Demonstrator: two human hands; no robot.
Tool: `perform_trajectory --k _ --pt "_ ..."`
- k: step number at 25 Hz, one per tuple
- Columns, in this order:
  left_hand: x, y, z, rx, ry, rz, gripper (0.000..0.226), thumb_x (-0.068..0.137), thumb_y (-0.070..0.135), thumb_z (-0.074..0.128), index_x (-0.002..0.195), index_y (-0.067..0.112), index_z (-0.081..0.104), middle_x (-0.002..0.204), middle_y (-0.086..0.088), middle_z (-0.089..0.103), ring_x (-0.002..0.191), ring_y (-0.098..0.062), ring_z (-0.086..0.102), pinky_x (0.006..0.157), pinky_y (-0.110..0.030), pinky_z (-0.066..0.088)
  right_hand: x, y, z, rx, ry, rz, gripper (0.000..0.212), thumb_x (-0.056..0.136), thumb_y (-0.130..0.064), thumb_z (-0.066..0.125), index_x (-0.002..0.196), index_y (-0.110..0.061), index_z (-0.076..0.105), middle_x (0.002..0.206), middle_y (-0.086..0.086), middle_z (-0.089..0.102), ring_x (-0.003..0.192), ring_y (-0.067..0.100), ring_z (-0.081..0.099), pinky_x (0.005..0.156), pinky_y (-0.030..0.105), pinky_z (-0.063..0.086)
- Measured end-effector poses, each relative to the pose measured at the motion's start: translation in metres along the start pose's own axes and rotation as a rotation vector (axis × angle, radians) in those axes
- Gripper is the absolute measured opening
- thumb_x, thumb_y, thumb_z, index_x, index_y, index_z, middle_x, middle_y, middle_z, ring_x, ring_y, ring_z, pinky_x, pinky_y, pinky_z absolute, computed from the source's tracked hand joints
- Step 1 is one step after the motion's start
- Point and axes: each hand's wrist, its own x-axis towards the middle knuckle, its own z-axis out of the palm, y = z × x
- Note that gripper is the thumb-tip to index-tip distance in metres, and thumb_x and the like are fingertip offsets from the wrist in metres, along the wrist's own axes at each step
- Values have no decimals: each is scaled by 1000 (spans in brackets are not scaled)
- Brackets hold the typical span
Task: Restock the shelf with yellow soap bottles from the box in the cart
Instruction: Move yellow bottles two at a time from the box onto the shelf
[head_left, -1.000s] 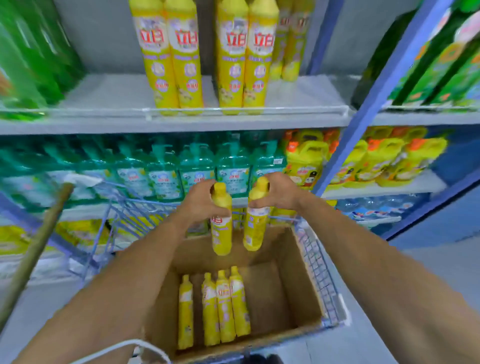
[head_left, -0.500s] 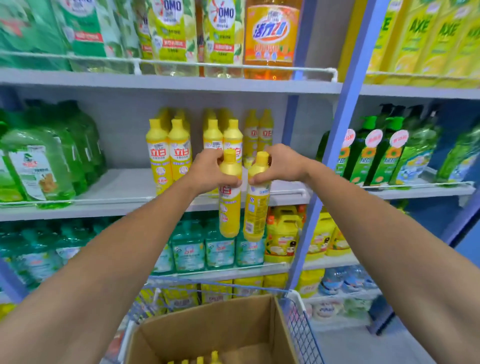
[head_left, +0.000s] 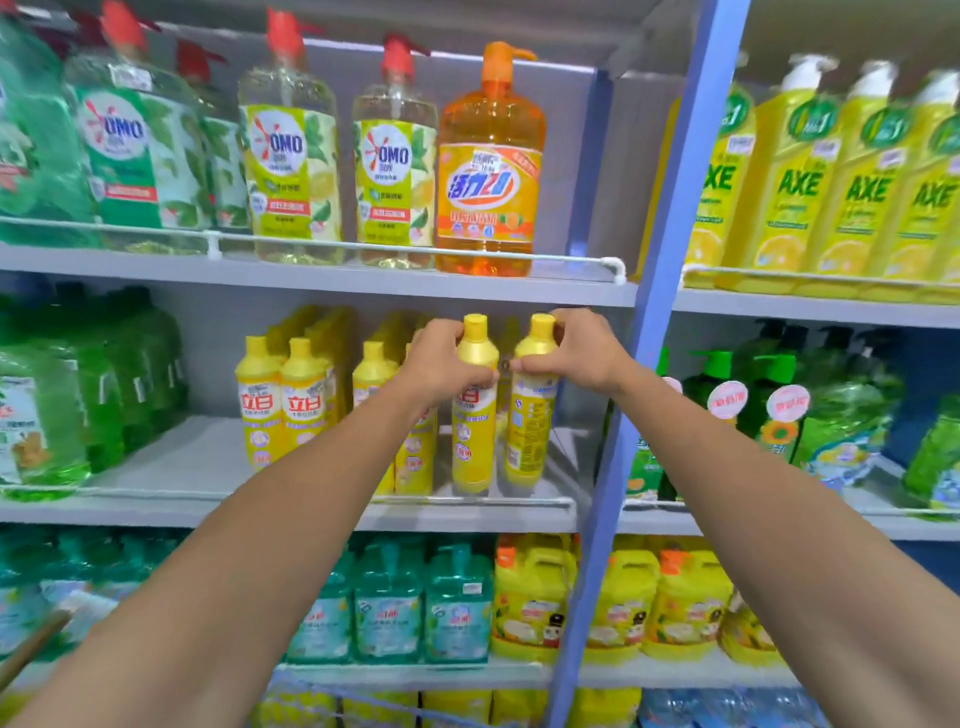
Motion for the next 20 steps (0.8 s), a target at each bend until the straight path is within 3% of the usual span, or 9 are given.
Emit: perform_trajectory --k 2,4,8,11,13,18,20 --pt "7 -3 22 -1 20 -39 33 61 21 91 87 13 71 85 -6 74 80 -23 69 71 -39 56 4 15 10 5 16 16 42 67 -40 92 63 -23 54 61 -9 57 60 7 51 59 22 37" --pt "13 -10 39 -14 29 -87 32 62 20 90 86 14 70 84 -5 74 82 -24 70 72 -38 57 9 32 24 47 7 45 37 67 -38 92 68 -22 60 63 -9 60 62 5 53 57 17 36" --pt "19 -26 66 -10 20 -139 33 64 20 90 90 14 71 87 -5 74 85 -24 71 72 -36 56 18 60 47 101 -55 116 37 67 -39 92 88 -16 72 80 -3 72 77 11 64 61 17 44" --pt "24 -34 75 -14 70 -155 39 67 23 90 98 11 70 91 0 70 84 -20 65 72 -31 50 23 70 62 167 -85 175 49 69 -42 91 105 -17 70 97 -2 73 90 14 68 73 22 50" --pt "26 -44 84 -87 116 -166 49 66 26 92 107 13 69 94 1 71 86 -20 66 77 -33 53 22 78 74 236 -60 213 59 70 -45 90 116 -16 66 106 -2 71 96 15 68 80 27 54" --pt "17 -72 101 -305 52 -188 55 66 19 92 114 16 65 102 -1 74 93 -16 71 82 -38 60 -1 90 100 488 103 250 55 75 -34 89 120 -20 62 106 -6 72 85 -9 66 71 7 50" --pt "7 -85 106 -362 -42 -225 55 68 12 91 116 13 64 108 -2 74 99 -17 71 86 -37 60 -14 91 114 539 139 246 57 76 -32 89 124 -22 60 108 -11 72 91 -12 65 78 10 53"
